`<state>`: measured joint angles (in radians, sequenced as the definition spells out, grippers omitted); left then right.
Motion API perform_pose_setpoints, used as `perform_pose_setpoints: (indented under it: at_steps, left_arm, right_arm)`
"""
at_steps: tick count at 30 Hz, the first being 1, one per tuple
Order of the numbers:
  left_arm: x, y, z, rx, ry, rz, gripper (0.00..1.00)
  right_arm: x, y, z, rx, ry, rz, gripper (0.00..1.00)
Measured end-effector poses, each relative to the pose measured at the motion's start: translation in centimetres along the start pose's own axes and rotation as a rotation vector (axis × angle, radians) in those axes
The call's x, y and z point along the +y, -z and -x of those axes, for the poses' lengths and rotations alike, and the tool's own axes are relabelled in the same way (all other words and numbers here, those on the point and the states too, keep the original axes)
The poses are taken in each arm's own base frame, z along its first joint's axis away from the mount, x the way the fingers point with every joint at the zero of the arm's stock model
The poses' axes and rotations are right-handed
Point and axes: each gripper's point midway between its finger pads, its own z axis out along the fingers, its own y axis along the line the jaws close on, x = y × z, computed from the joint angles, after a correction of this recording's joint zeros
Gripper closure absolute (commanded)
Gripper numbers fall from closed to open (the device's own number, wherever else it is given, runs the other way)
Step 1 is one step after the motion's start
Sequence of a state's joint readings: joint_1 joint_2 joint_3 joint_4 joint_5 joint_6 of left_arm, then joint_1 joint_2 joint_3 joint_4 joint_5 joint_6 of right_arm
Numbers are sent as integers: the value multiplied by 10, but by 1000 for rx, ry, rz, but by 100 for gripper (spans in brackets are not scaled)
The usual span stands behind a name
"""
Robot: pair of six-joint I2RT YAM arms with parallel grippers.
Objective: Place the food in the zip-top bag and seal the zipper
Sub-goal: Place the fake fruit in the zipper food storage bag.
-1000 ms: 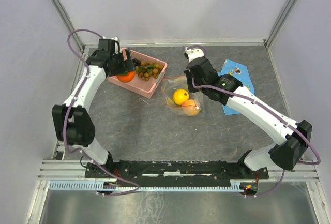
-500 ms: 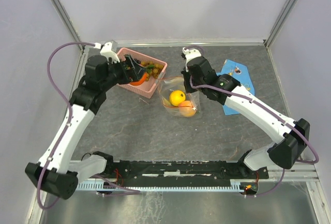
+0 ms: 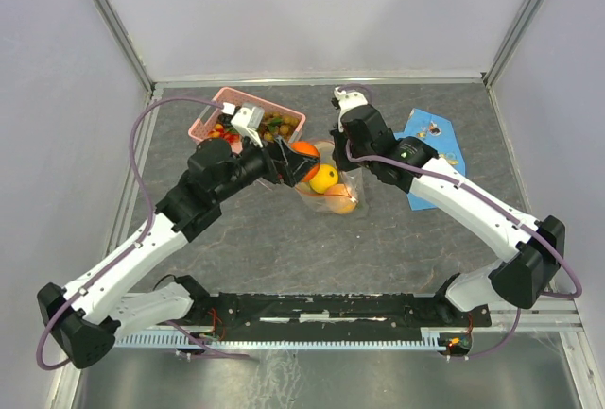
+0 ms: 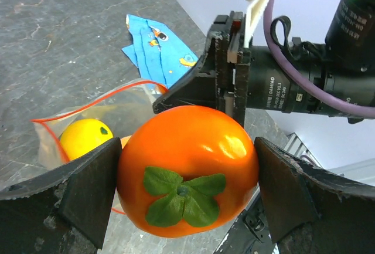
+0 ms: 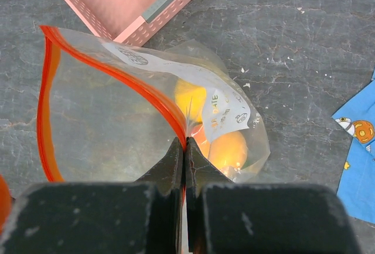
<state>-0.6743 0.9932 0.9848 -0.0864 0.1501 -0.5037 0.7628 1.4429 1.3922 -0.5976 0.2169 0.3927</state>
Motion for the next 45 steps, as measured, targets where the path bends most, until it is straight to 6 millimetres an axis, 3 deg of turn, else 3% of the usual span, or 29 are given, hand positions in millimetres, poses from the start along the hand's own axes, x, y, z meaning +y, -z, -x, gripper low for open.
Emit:
perform_pose_setpoints:
  at_steps: [5,11,17,32,38,45]
  left_arm:
    - [-10,-10,-16,-6,-45,-34,29]
    - [0,-25,-40,7,-92,-8,27]
    - [22,-45,-64,62,-149,66,24]
    - [86,-53,-107,203,-205,369,16]
    - [98,-57,-111,220,-192,469,9]
    - [95,-59,-113,228,-159,538,7]
  right_arm:
    - [2,0,0,0,-20,7,98]
    - [4,-1,-2,4,-39,16,98]
    - [6,-1,-6,15,-55,22,98]
    - [10,3,-5,14,-80,46,98]
    - [12,2,-7,19,-90,58,98]
    - [15,1,-10,27,-104,72,98]
